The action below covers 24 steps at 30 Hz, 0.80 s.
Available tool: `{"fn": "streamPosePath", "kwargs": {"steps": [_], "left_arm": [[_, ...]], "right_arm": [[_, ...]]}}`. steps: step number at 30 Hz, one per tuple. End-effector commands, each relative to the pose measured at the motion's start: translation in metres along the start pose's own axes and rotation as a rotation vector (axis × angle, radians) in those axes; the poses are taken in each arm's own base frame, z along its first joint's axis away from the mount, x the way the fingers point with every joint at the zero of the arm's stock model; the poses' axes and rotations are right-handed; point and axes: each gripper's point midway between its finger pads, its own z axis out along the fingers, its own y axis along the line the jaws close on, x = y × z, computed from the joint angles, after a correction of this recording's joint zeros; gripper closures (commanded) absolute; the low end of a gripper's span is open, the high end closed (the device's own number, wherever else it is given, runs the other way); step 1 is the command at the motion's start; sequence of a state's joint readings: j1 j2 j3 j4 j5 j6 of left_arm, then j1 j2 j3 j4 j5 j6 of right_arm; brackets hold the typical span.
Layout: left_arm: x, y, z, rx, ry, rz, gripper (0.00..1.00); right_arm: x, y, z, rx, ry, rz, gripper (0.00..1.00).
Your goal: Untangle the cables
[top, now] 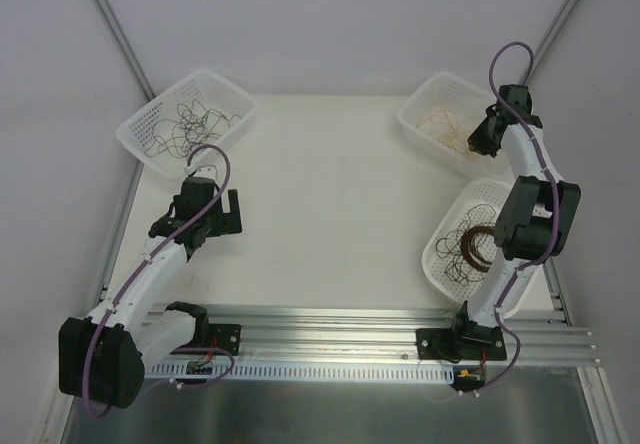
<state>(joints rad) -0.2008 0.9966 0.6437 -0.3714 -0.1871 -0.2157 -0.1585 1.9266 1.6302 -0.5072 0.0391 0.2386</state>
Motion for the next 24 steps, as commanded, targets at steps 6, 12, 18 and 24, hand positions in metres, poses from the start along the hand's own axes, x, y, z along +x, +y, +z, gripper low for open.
{"fn": "streamPosePath", "kwargs": {"steps": [6,12,18,24], "left_arm": [[-0.014,0.002,-0.003,-0.004,-0.045,0.004,0.01],[-0.014,0.003,-0.004,-0.008,-0.052,0.001,0.01],[-0.016,0.003,-0.006,-0.004,-0.064,0.0,0.01],[-0.019,0.003,-0.008,-0.003,-0.077,0.001,0.01]], "right_arm": [[-0.077,0.046,-0.04,-0.175,-0.189,-0.072,0.98],[-0.07,0.02,0.011,-0.093,-0.118,-0.098,0.9],[-0.075,-0.004,0.006,-0.012,-0.137,-0.138,0.53],[-0.088,-0.021,-0.041,0.078,-0.192,-0.214,0.2]]}}
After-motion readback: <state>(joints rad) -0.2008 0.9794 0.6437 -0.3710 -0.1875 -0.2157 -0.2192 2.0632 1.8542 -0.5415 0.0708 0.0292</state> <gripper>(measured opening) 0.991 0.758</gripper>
